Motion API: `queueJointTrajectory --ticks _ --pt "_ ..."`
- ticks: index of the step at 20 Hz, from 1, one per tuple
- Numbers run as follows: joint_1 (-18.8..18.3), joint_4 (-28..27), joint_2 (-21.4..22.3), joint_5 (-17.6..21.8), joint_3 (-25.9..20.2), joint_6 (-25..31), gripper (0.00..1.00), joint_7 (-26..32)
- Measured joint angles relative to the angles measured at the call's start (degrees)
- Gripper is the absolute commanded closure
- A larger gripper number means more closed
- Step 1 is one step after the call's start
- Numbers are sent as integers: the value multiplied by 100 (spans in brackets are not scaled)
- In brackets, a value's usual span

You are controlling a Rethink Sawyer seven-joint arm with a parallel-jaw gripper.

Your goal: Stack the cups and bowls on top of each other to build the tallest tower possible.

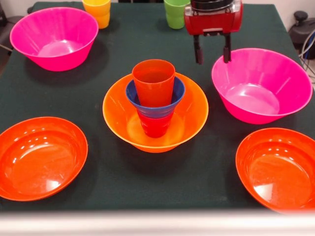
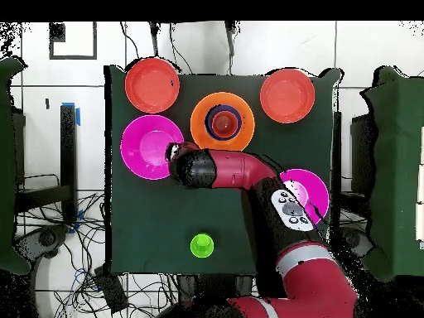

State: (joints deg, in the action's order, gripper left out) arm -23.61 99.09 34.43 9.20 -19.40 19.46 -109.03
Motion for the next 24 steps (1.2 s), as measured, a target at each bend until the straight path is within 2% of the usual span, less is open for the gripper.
queueJointTrajectory --ticks 10,24 --pt "-279 -2 34 18 2 314 0 0" --pt "-277 -28 -97 267 -33 321 0 0"
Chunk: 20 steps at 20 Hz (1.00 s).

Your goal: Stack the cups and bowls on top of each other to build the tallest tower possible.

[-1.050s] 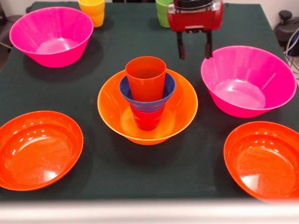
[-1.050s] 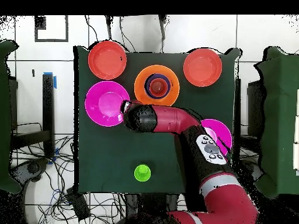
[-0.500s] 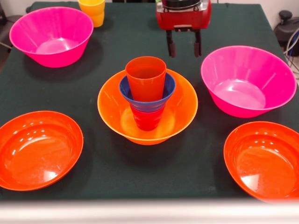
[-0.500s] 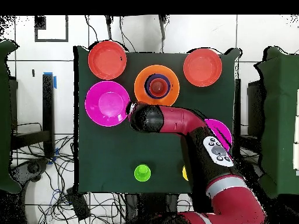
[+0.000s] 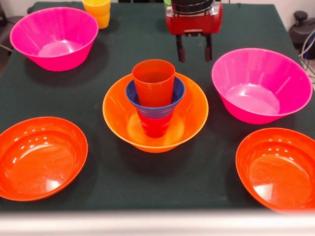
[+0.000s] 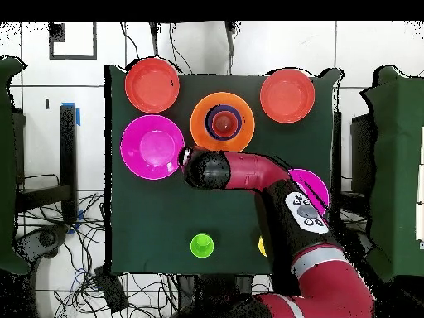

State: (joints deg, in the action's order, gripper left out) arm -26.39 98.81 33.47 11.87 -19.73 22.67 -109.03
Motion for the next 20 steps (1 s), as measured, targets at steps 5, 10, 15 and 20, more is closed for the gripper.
queueJointTrajectory --ticks 5,10,15,20 --pt "0 0 -4 8 -83 0 0 0" --pt "12 -2 -46 8 -186 0 0 0" --pt "73 -15 -158 9 -208 1 0 0" --pt "131 -18 -243 8 -208 0 0 0"
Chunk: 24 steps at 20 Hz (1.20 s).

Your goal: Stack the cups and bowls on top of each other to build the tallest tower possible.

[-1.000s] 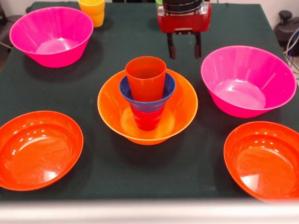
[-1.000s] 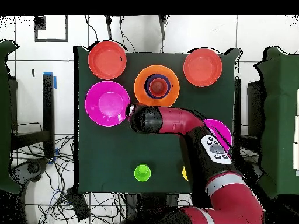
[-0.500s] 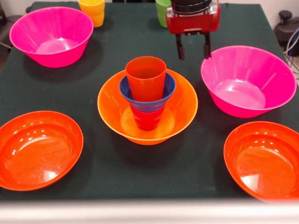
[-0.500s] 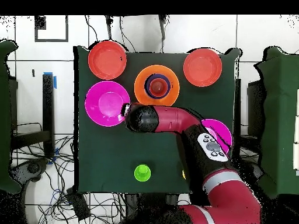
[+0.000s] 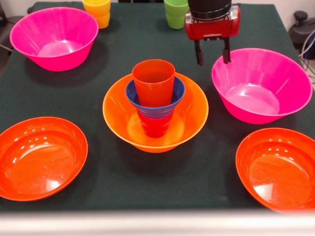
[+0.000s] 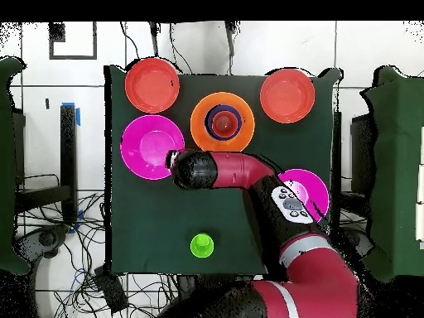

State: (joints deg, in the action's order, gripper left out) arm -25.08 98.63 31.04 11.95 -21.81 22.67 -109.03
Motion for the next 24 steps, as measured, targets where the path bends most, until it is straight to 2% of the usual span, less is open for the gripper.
queueJointTrajectory --ticks 24 --pt "130 -385 -761 570 -1 -305 0 0"
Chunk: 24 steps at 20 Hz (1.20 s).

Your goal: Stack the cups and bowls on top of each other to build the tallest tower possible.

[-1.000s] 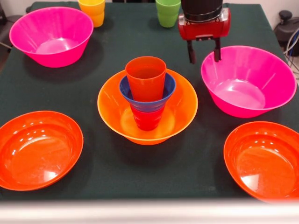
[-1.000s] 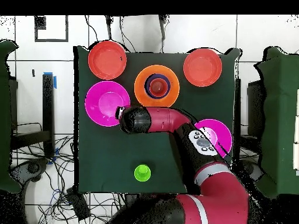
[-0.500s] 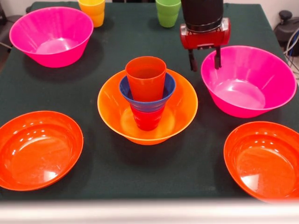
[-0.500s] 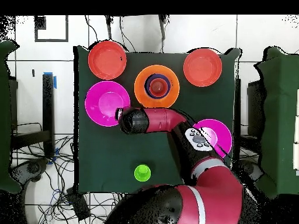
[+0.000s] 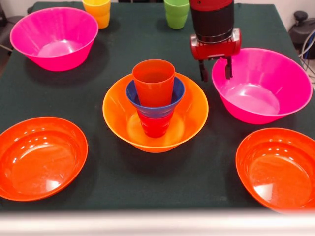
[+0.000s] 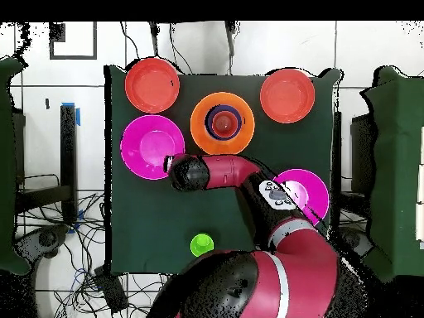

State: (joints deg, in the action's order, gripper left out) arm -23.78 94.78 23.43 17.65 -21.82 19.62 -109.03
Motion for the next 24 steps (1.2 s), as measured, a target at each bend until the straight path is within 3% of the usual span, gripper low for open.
queueJointTrajectory --ticks 1,24 --pt "3 -32 -53 33 -4 0 100 0" --pt "-7 -123 152 33 -153 -20 100 0"
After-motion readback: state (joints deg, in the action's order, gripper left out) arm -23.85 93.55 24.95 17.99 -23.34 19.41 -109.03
